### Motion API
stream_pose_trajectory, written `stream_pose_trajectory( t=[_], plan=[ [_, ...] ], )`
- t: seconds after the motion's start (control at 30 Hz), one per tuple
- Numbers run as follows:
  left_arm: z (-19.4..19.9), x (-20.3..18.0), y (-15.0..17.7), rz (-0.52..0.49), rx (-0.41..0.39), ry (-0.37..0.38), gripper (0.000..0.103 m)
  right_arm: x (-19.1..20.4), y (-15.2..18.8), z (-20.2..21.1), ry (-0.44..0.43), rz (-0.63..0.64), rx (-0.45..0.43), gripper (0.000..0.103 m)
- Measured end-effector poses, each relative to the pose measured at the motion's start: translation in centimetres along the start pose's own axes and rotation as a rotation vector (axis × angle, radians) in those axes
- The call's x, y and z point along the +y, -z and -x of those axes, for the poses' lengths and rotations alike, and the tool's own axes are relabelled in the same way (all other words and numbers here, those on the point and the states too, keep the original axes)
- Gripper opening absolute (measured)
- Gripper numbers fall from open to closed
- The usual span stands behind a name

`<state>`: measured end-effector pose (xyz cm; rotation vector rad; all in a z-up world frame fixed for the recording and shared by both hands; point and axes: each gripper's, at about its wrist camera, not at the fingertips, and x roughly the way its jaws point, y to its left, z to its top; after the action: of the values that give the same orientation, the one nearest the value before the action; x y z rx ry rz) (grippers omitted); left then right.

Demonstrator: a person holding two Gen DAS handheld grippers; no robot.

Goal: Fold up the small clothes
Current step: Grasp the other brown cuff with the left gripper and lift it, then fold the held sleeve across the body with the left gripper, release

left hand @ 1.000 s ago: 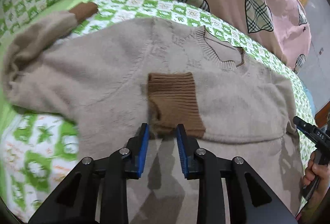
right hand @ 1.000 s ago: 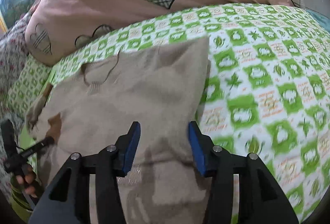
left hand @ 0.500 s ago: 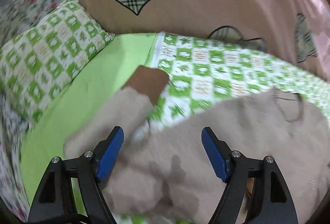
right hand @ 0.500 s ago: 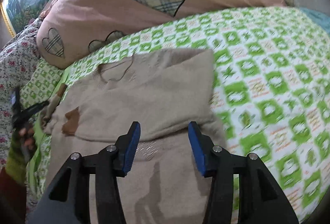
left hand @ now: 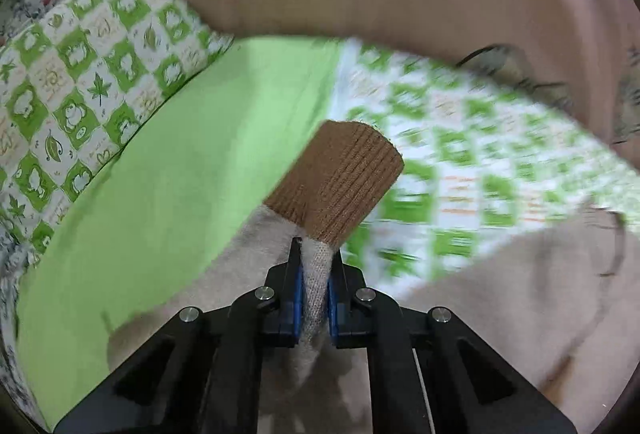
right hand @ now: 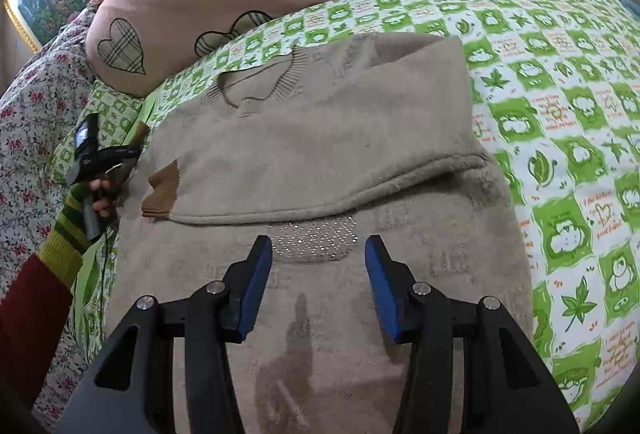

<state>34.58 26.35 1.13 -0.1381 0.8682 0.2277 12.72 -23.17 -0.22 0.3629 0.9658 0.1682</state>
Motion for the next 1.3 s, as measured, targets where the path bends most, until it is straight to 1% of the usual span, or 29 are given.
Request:
stream_pose_trajectory(
  t=[0.07,0.17,0.27,0.3,0.37,0.4,0.47,0.6,0.67,0.77,0.83,0.9,0.93,0.97,1.0,1.07,1.13,1.23,1.3],
  plan=[
    [2.6,-1.0,0.7,-0.006,-0.043,0.047,0.007,0.0,0.1,0.2,-0.004,-0.004,-0.007,0.05],
    [6.7,-3.4,1.9,-0.002,-0.102,0.161,0.007,0.2,0.3,0.5,-0.02,-0.007,-0.012,0.05],
    [10.5,-7.5,3.2,-0.036,-0.148,0.274,0.007,0.5,0.7,0.8,-0.029,-0.01,-0.018,0.05],
    [11.6,-9.8,3.5,-0.056,-0.158,0.322,0.008,0.5,0.9,0.9,-0.031,-0.014,-0.02,0.05],
    [13.3,-12.8,4.5,-0.079,-0.165,0.389,0.008,0.4,1.1,1.3,-0.032,-0.02,-0.027,0.05],
    [14.3,-15.1,5.2,-0.102,-0.169,0.438,0.008,0.4,1.3,1.6,-0.03,-0.025,-0.032,0.05],
    [15.3,-18.8,6.3,-0.149,-0.17,0.495,0.008,-0.1,1.4,2.2,-0.026,-0.037,-0.043,0.05],
    [15.4,-24.7,8.5,-0.224,-0.138,0.555,0.008,-1.5,1.7,3.0,-0.009,-0.064,-0.053,0.05],
    [14.5,-27.7,9.8,-0.263,-0.115,0.565,0.008,-2.2,1.8,3.3,-0.002,-0.082,-0.054,0.05],
    [12.2,-30.0,11.0,-0.289,-0.06,0.577,0.008,-3.1,2.0,3.6,0.008,-0.106,-0.056,0.05],
    [10.2,-30.5,11.4,-0.308,-0.022,0.566,0.009,-3.5,2.1,3.8,0.01,-0.118,-0.058,0.05],
    [9.4,-30.8,12.3,-0.321,0.017,0.56,0.014,-3.8,2.0,4.0,0.013,-0.13,-0.061,0.05],
    [9.2,-30.8,12.6,-0.324,0.025,0.556,0.019,-3.9,2.0,4.0,0.012,-0.134,-0.062,0.05],
    [9.1,-30.6,12.9,-0.329,0.034,0.554,0.026,-3.9,2.0,4.0,0.011,-0.137,-0.063,0.05],
    [9.2,-30.3,13.3,-0.331,0.04,0.553,0.03,-3.9,1.8,4.0,0.01,-0.139,-0.063,0.05],
    [9.6,-29.5,14.0,-0.334,0.039,0.537,0.049,-3.6,1.6,3.8,0.005,-0.133,-0.064,0.05],
    [10.5,-27.5,14.6,-0.32,0.02,0.51,0.055,-3.1,1.1,3.4,-0.004,-0.123,-0.061,0.05],
    [11.7,-23.4,15.4,-0.275,0.005,0.478,0.055,-2.2,0.2,2.7,-0.024,-0.104,-0.063,0.05],
    [12.3,-20.0,15.9,-0.226,-0.006,0.419,0.056,-1.8,-0.5,2.0,-0.038,-0.101,-0.064,0.05]
  ],
)
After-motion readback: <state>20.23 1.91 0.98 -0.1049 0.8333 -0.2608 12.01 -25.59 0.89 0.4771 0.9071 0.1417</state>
